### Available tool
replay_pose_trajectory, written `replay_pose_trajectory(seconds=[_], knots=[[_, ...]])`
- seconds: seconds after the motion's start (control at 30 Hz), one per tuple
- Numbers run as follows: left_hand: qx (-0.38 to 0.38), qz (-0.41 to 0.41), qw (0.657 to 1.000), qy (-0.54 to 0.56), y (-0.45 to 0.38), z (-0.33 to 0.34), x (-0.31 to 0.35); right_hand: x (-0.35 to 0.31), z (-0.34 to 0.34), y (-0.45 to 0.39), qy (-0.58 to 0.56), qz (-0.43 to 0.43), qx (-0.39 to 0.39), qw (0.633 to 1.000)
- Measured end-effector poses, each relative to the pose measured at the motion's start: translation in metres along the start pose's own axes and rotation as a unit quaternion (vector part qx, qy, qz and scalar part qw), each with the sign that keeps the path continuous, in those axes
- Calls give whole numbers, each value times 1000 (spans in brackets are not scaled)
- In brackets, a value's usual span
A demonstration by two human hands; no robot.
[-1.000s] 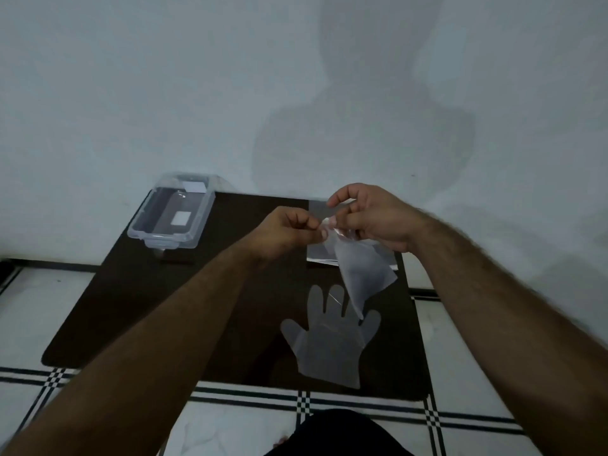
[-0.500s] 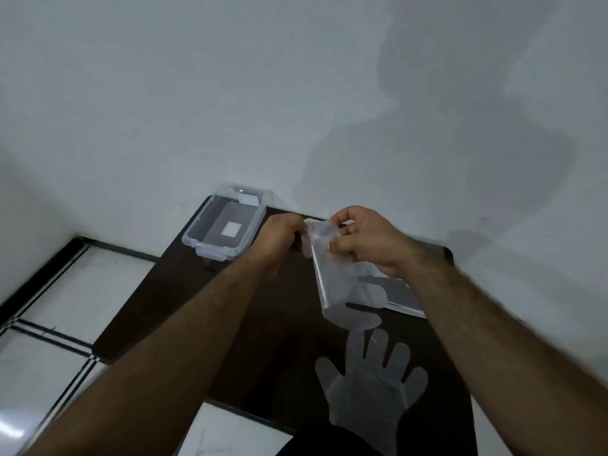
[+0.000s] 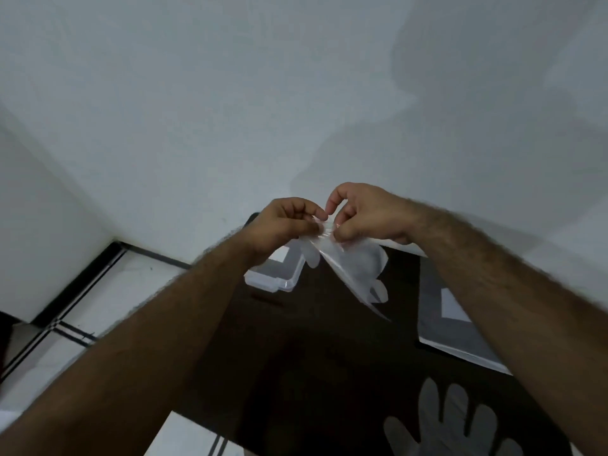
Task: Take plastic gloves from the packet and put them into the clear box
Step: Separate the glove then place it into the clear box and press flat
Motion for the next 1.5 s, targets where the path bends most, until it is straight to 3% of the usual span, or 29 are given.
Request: replay_pose_trajectory(seconds=[0.33, 0.53, 0.77, 0.83, 0.97, 1.13, 1.27, 1.5], knots=[[-129, -13, 988, -84, -72, -139, -15, 5, 11, -98, -68, 104, 48, 991], [-216, -81, 957, -178, -110, -193, -27, -11, 5, -143, -19, 104, 57, 993], [-130, -59, 925, -353, -152, -230, -14, -36, -25, -195, 77, 41, 133, 987], [-95, -16, 912, -399, -161, -238, 1, -47, -38, -202, 112, 17, 171, 979], [-15, 88, 851, -517, -166, -250, 29, -71, -58, -199, 149, -43, 246, 957], [71, 223, 827, -511, -133, -249, 33, -67, -47, -177, 138, -89, 283, 945], [52, 276, 811, -513, -102, -238, -5, -30, -15, -172, 152, -97, 251, 951], [-1, 226, 803, -552, -96, -227, -88, 39, 35, -191, 198, -60, 199, 958]])
Point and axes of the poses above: each hand's wrist, its own y-axis away from the middle knuckle, its own z-axis out of the palm, x = y × z, the point moved 5 cm from there along -y, towards the middle knuckle, and after that the axes turned 2 degrees about -x, right-handed, at the moved point
